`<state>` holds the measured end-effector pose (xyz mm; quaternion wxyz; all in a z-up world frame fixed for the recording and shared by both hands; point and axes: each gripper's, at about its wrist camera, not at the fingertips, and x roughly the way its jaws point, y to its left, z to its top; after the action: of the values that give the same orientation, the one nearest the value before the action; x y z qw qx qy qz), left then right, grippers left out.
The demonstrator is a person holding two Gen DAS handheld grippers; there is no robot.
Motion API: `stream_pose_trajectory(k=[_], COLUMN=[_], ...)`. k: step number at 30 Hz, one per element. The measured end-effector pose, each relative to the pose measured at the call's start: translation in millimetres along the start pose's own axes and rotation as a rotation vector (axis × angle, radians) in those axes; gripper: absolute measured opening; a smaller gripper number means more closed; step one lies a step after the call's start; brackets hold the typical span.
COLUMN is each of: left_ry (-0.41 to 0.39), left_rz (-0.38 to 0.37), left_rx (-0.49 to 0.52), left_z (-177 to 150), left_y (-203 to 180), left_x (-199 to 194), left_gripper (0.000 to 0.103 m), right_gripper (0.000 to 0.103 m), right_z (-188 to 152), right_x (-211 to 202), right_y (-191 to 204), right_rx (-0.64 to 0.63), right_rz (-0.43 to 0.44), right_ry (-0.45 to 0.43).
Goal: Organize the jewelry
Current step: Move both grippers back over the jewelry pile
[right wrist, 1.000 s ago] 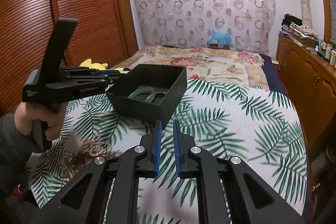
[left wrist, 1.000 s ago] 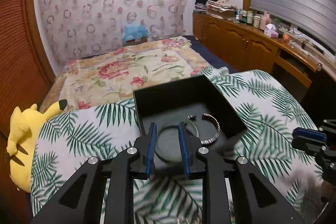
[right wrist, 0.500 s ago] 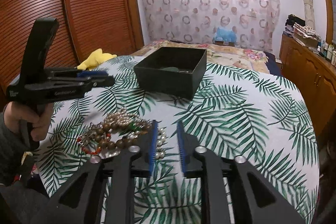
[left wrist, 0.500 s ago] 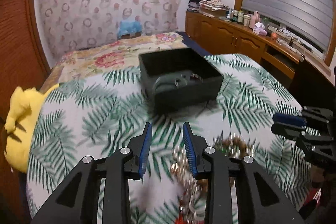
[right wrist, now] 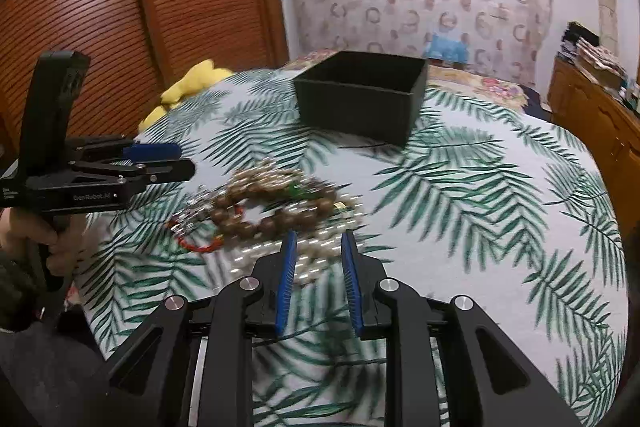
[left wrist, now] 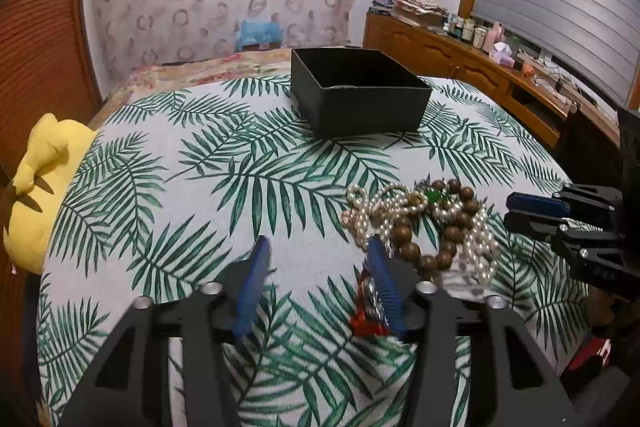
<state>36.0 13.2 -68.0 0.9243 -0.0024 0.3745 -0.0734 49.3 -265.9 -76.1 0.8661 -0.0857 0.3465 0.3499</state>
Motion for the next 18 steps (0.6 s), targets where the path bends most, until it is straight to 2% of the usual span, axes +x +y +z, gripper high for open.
stream_pose_trajectory(k=[3,6,12,18], left_ry=[0.001,-0.003,-0.002,0.002], left_rz=[0.012,0.015,0.019,0.011], left_rx=[0.007,0.002,-0.004,-0.006], left_z=[-6,-12,-21,-24], left_y=[-1,0,2,1], left_x=[-4,-8,-11,-9], left_gripper=[0.067,0.072,0.074,0.075], right_gripper=[0.025,0.025,0.025,0.025], right_z=[-3,-5,-1,0], right_x=[3,6,13,28], right_y=[17,31,46,48], right_rx=[-0.038,-0.063,-0.073,-0.062], right_rz=[0.025,0.035,0.041,0.0], right_ry=[0.029,0.046,0.071,0.119])
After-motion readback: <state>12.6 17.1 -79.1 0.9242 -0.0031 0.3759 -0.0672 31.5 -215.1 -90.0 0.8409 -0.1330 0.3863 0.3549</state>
